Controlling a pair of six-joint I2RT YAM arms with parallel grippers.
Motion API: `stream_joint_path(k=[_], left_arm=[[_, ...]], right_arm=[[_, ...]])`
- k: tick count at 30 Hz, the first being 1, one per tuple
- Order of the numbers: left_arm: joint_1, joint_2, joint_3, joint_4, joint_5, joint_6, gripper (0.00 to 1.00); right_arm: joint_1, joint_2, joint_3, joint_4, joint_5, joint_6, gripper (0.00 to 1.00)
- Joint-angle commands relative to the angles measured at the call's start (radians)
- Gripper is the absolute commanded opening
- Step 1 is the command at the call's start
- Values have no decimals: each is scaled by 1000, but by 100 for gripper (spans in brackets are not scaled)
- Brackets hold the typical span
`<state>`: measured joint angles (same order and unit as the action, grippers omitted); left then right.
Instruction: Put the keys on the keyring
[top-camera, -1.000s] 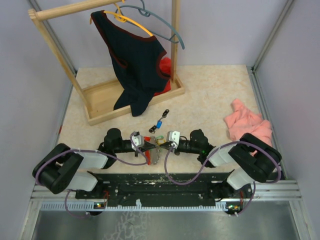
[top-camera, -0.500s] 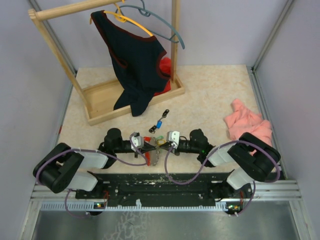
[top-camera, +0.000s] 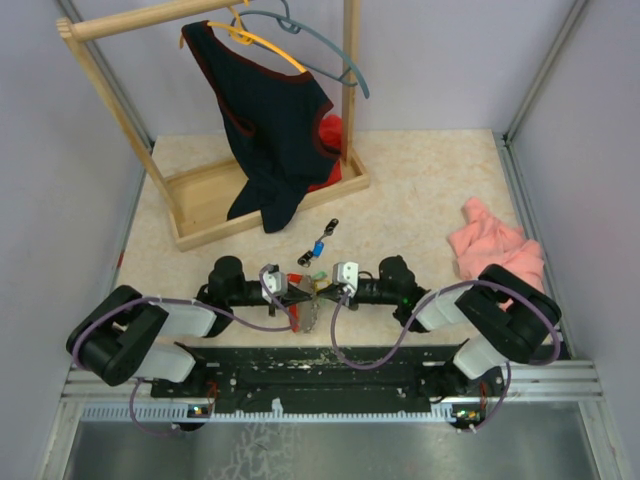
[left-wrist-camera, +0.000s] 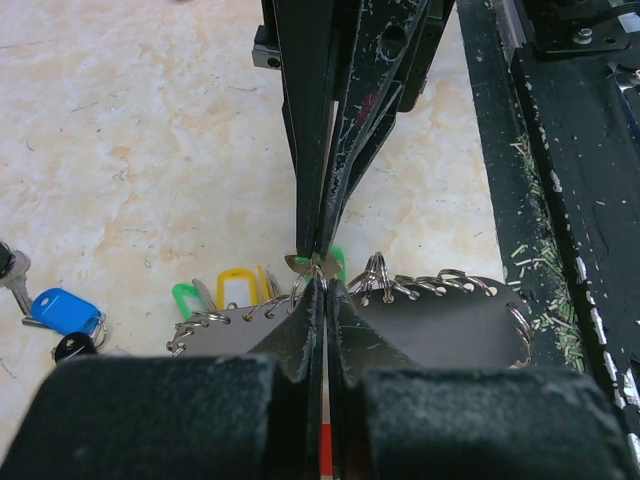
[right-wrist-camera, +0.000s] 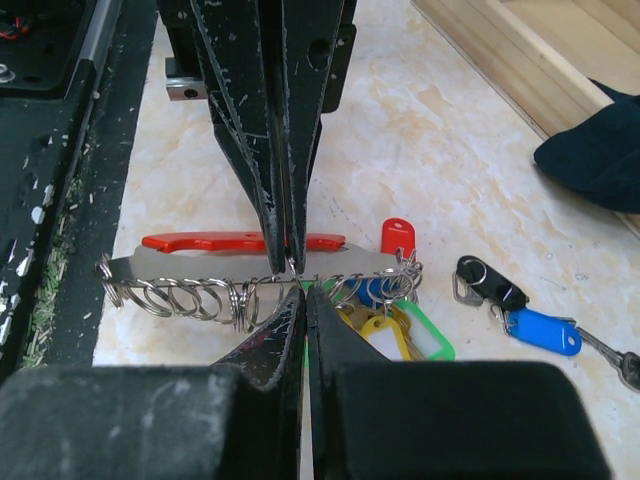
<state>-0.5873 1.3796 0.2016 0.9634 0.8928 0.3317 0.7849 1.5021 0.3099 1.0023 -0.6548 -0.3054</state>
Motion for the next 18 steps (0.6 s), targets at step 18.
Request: stream_joint_path(k=[18], left_arm=[[27, -2, 3, 102, -53, -77, 1]], right_arm=[[4, -118, 31, -102, 100, 36, 0]])
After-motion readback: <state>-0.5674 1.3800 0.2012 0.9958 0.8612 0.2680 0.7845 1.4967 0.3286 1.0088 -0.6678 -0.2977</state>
